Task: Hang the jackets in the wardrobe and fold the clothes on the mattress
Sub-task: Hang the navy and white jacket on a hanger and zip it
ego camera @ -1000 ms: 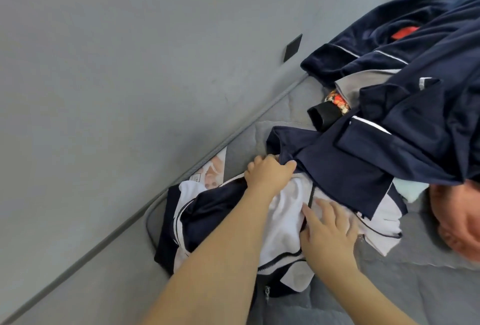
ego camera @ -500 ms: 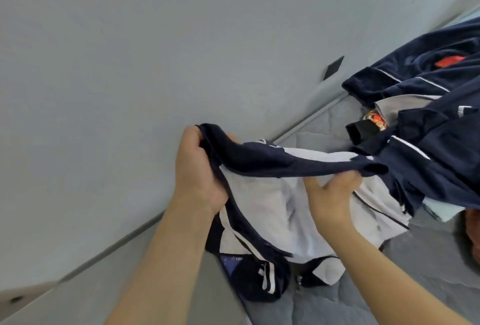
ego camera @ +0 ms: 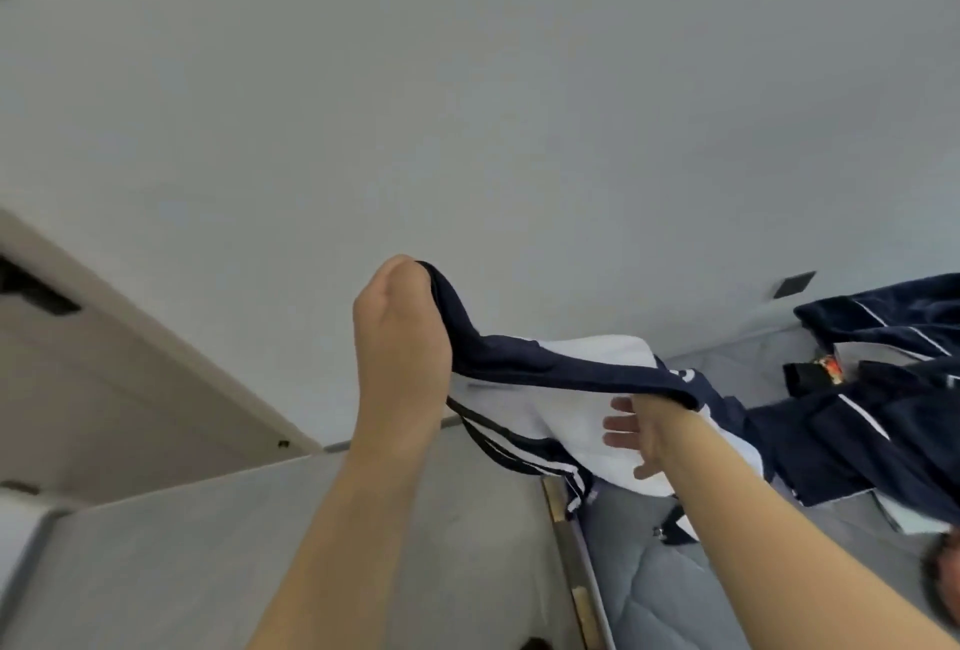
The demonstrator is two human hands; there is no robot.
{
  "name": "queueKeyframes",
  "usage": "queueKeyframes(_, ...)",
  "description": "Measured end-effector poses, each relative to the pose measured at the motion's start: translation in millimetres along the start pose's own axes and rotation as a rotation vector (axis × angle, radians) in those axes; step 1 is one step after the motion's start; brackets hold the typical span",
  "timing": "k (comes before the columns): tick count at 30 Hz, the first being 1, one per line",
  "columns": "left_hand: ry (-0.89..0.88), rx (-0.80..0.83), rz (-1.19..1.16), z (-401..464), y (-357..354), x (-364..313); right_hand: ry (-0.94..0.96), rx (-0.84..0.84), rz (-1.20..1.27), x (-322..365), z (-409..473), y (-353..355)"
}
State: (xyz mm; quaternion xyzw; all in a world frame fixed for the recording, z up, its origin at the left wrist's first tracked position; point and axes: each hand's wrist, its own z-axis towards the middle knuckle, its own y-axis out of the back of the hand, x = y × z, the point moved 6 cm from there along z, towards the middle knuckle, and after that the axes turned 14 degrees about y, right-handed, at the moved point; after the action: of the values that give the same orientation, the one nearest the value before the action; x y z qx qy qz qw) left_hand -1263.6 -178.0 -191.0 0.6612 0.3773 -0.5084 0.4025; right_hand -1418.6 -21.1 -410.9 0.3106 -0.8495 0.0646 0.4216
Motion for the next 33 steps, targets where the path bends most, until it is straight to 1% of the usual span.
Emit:
queueKeyframes(1, 0.000, -0.059, -0.016, -15.9, 27.3, -11.6, 0.034, 0.008, -0.104, 8.1, -26.2, -5.3)
queueKeyframes(2, 0.007, -0.108, -0.032, -30.3, 53.6, -21.3, 0.064, 0.006, -0.142, 12.3, -39.7, -10.7)
queueKeyframes(3, 0.022, -0.153, -0.045, -43.5, 79.0, -28.4, 0.113, 0.040, -0.342, 22.1, -67.7, -18.5)
queueKeyframes(5, 0.054, -0.228, -0.050, -69.9, 125.2, -38.0, 0.283, 0.144, -0.715, 37.4, -113.1, -39.8)
queueKeyframes(6, 0.059, -0.259, -0.038, -82.1, 145.5, -40.2, 0.270, 0.191, -0.795, 36.1, -124.8, -48.0)
queueKeyframes(8, 0.069, -0.293, -0.037, -102.6, 182.5, -36.9, 0.262, 0.264, -1.057, 29.7, -119.7, -64.5)
queueKeyframes(9, 0.085, -0.296, -0.058, -111.1, 199.3, -32.0, 0.260, 0.260, -1.177, 26.4, -117.7, -73.6)
queueKeyframes(11, 0.151, -0.311, -0.119, -127.3, 230.2, -16.2, 0.309, 0.197, -1.277, 40.3, -162.8, -87.0)
queueKeyframes(13, 0.227, -0.355, -0.176, -150.8, 266.9, 2.8, 0.549, 0.101, -1.158, 65.2, -238.5, -112.7)
queueKeyframes(14, 0.252, -0.354, -0.201, -159.7, 277.7, 11.3, 0.645, 0.119, -1.028, 70.1, -259.0, -124.7)
queueKeyframes(16, 0.291, -0.364, -0.238, -180.5, 298.7, 28.4, 0.775, 0.256, -0.759, 64.6, -287.1, -155.9)
queueKeyframes(18, 0.359, -0.403, -0.298, -210.1, 338.1, 51.6, 0.866, 0.305, -0.632, 48.9, -326.2, -190.7)
queueKeyframes(21, 0.455, -0.479, -0.365, -259.7, 405.2, 90.9, 0.988, 0.372, -0.527, 22.5, -403.7, -238.6)
queueKeyframes(22, 0.490, -0.504, -0.382, -278.8, 426.7, 103.9, 0.987, 0.408, -0.507, 10.3, -428.2, -254.7)
queueKeyframes(25, 0.585, -0.543, -0.455, -347.5, 476.9, 135.8, 0.901, 0.584, -0.472, -34.5, -501.7, -299.3)
queueKeyframes(28, 0.653, -0.563, -0.540, -423.8, 516.3, 163.0, 0.875, 0.790, -0.565, -87.1, -579.7, -339.8)
queueKeyframes(31, 0.670, -0.662, -0.666, -498.9, 563.5, 183.9, 0.845, 1.013, -0.597, -139.1, -660.6, -376.8)
queueKeyframes(33, 0.601, -0.775, -0.740, -545.5, 603.0, 189.8, 0.773, 1.136, -0.557, -170.1, -712.0, -397.1)
